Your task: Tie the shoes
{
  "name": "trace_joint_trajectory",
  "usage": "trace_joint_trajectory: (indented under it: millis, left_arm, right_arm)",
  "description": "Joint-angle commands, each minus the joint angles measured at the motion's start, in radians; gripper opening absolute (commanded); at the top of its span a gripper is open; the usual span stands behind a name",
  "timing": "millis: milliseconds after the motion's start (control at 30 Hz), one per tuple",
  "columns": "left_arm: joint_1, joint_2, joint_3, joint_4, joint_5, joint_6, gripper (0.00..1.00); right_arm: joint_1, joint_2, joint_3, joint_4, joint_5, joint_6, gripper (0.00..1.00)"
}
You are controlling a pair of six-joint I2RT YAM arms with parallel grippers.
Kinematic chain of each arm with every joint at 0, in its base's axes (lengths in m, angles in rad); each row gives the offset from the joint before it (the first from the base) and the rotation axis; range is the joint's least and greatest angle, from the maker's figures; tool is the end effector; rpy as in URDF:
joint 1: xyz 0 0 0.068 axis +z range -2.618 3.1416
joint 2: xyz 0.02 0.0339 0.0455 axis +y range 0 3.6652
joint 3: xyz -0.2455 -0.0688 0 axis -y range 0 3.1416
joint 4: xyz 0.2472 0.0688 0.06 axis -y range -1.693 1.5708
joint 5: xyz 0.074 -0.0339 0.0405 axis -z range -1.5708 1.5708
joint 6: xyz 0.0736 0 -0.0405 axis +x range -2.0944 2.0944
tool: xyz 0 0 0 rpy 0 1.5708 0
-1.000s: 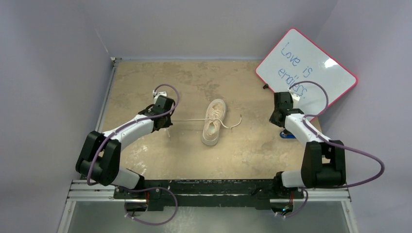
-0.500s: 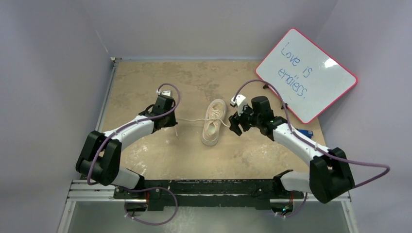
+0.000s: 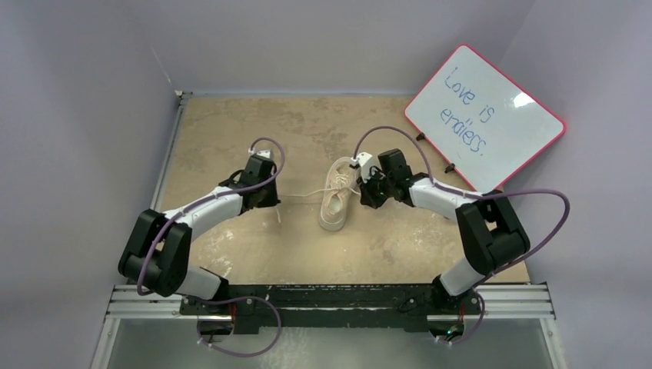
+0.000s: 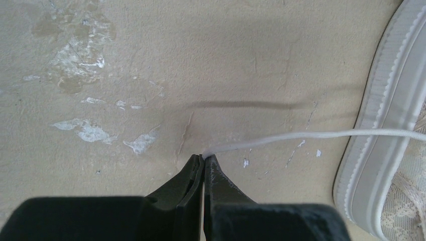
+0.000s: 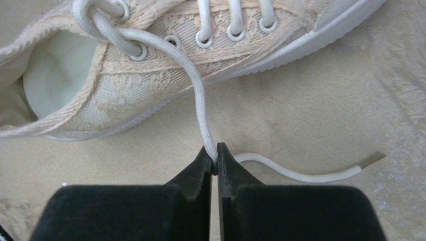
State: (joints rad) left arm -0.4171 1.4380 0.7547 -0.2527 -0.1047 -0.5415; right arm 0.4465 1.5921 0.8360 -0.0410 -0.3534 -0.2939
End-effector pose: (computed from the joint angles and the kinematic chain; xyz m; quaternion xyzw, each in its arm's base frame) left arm 0.2814 -0.1163 0.1288 -0.0753 0.9459 -0.0996 0.2995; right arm 0.3013 0.1725 0.1307 -0.3917 0.8259 0.1906 0.3579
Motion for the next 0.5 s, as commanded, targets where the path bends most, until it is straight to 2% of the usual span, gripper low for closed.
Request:
trace_joint_trajectory:
  millis: [0,33,100,167,233,267,367,467]
  left_arm:
    - [0.001,-0.045,0.019,-0.032,-0.029,-0.009,0.00]
    - [0.001,-0.043,0.024,-0.045,-0.027,-0.007,0.00]
    - [0.001,-0.037,0.026,-0.062,-0.025,-0.017,0.00]
    - [0.001,-0.023,0.023,-0.076,-0.046,-0.044,0.00]
    - [0.001,-0.007,0.019,-0.084,-0.077,-0.068,0.00]
    - [0.001,-0.002,0.017,-0.087,-0.092,-0.079,0.00]
    - [0.001,0.014,0.013,-0.095,-0.118,-0.098,0.00]
    - [0.001,0.039,0.028,-0.119,-0.172,-0.091,0.00]
  right_arm:
    - [-0.037,-0.072,0.011,0.016,0.042,0.285,0.00]
    - [-0.043,-0.097,-0.009,0.007,0.060,0.407,0.00]
    - [-0.044,-0.163,-0.079,0.077,0.057,0.539,0.00]
    - [-0.044,-0.221,-0.123,0.089,0.142,0.695,0.00]
    - [-0.051,-0.271,-0.142,0.056,0.319,0.842,0.00]
    - [-0.064,-0.283,-0.124,-0.020,0.402,0.917,0.00]
    - [-0.142,-0.237,-0.050,-0.161,0.390,1.011,0.00]
    - [-0.165,-0.161,-0.011,-0.206,0.396,1.043,0.00]
